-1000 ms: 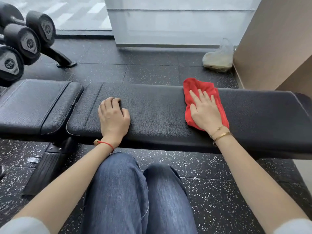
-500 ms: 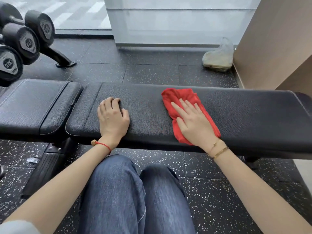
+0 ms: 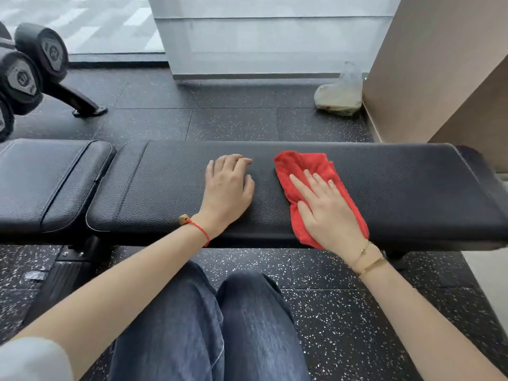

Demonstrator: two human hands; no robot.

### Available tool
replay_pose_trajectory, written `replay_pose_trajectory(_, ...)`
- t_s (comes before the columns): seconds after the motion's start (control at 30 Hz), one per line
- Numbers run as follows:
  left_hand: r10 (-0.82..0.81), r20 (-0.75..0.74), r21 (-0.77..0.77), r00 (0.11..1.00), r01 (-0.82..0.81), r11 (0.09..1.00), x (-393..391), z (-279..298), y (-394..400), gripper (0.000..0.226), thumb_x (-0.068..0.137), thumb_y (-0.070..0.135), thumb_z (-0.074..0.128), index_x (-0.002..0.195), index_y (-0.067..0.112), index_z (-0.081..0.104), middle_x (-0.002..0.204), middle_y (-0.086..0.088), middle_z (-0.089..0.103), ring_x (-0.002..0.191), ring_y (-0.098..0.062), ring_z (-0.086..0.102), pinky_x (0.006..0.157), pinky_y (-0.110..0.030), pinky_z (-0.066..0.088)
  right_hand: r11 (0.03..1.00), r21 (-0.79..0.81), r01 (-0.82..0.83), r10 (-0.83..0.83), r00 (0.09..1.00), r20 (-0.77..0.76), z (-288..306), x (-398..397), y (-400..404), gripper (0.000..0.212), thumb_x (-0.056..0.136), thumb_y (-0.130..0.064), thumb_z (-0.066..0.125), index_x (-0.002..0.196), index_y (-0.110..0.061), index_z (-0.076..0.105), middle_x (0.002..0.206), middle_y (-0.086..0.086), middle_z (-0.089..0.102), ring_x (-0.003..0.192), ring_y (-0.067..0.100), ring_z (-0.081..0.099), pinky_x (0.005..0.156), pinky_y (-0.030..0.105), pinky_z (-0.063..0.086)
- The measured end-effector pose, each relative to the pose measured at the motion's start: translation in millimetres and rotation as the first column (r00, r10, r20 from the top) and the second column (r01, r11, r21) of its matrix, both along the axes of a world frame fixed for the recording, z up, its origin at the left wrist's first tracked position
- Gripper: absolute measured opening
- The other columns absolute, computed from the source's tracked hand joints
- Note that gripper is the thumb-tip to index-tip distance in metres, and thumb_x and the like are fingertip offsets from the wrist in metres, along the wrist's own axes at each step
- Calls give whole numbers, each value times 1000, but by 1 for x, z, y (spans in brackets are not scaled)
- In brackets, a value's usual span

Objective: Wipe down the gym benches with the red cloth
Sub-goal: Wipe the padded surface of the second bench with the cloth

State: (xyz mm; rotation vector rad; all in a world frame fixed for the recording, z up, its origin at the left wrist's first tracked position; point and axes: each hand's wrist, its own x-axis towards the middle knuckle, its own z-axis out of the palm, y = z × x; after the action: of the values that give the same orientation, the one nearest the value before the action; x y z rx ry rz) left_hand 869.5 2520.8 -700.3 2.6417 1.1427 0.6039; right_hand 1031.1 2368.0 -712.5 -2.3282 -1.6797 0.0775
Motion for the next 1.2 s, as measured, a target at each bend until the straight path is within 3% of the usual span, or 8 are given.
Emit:
replay_pose_trajectory(0.23, 6, -51, 0, 999, -6, 1000, 22, -19, -25, 38, 94, 29, 46, 129, 16, 54, 138, -5, 49, 134, -28, 39, 118, -51, 22, 944, -12, 329, -329, 944, 21, 4, 82, 19, 55, 98, -26, 38, 153, -27, 29, 161, 10, 23, 148, 27, 20, 123, 43, 8)
replay_pose_trajectory(0.37, 20, -26, 18, 999, -19, 1000, 22, -22, -26, 38, 93, 28, 45, 127, 16, 54, 135, -6, 51, 132, -28, 41, 118, -50, 23, 942, -27, 336, -335, 942, 18, 5, 78, 29, 56, 98, -27, 37, 153, -28, 26, 161, 10, 21, 149, 26, 19, 123, 43, 6)
replay_pose_trajectory(0.6, 27, -7, 15, 1000, -27, 1000, 22, -21, -29, 40, 94, 27, 47, 131, 15, 55, 138, -5, 52, 135, -27, 41, 119, -50, 23, 991, 21, 130, -130, 992, -5, -1, 52, -25, 56, 97, -25, 44, 151, -33, 31, 160, 2, 25, 149, 21, 21, 123, 40, 10)
replay_pose_trajectory(0.83, 46, -1, 19, 999, -46, 999, 22, -21, -31, 40, 93, 27, 49, 131, 16, 57, 139, -4, 54, 136, -26, 43, 118, -50, 26, 902, -61, 428, -426, 904, 40, 6, 111, 12, 56, 99, -28, 35, 154, -28, 25, 162, 10, 19, 149, 27, 18, 122, 44, 6)
replay_pose_trajectory(1.07, 61, 4, 24, 998, -62, 998, 23, -20, -31, 39, 92, 27, 51, 129, 16, 58, 137, -4, 55, 135, -26, 44, 118, -49, 25, 993, -27, 116, -115, 993, 30, 2, 44, 8, 57, 96, -31, 37, 153, -31, 27, 161, 6, 22, 149, 23, 19, 123, 42, 6)
replay_pose_trajectory(1.2, 57, -11, 27, 998, -57, 998, 22, -21, -30, 40, 94, 26, 51, 132, 15, 57, 140, -5, 54, 137, -27, 42, 119, -50, 25, 990, -4, 139, -139, 990, -38, -2, 51, -35, 57, 96, -32, 33, 152, -35, 27, 162, 0, 21, 150, 19, 15, 124, 39, 6)
